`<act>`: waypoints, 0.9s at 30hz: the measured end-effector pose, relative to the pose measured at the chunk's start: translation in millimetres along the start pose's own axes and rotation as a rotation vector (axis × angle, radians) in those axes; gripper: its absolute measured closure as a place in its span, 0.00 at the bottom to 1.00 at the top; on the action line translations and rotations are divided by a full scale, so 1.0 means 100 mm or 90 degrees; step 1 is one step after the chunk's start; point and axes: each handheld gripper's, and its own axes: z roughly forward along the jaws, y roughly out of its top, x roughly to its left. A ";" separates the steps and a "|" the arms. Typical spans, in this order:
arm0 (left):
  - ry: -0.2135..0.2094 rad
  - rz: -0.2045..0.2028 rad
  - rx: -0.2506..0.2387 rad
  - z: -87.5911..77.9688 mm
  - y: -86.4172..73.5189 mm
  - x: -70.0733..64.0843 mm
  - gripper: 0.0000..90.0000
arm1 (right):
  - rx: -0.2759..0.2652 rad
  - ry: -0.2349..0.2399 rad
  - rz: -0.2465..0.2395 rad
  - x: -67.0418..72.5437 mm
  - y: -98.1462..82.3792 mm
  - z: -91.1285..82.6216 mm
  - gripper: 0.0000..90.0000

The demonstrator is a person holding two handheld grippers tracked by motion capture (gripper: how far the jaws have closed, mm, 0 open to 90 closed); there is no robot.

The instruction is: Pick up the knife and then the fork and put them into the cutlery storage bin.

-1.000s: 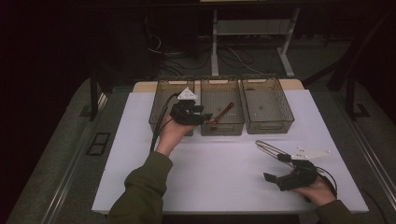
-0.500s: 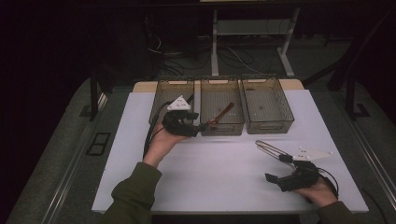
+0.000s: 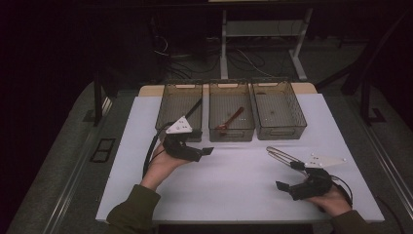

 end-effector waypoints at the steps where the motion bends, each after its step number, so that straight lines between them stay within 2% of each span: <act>1: 0.000 0.000 -0.002 -0.01 -0.02 -0.01 0.24 | 0.000 0.000 -0.001 0.00 0.00 0.00 0.00; 10: 0.005 0.014 -0.008 -0.16 -0.25 -0.18 0.15 | 0.002 0.002 -0.004 0.01 -0.01 0.00 0.00; 19: 0.023 0.006 -0.012 -0.32 -0.52 -0.25 0.09 | -0.002 0.003 -0.004 0.01 0.00 0.00 0.00; 27: 0.036 -0.012 -0.010 -0.37 -0.69 -0.30 0.00 | 0.001 0.005 -0.006 0.01 0.00 0.00 0.00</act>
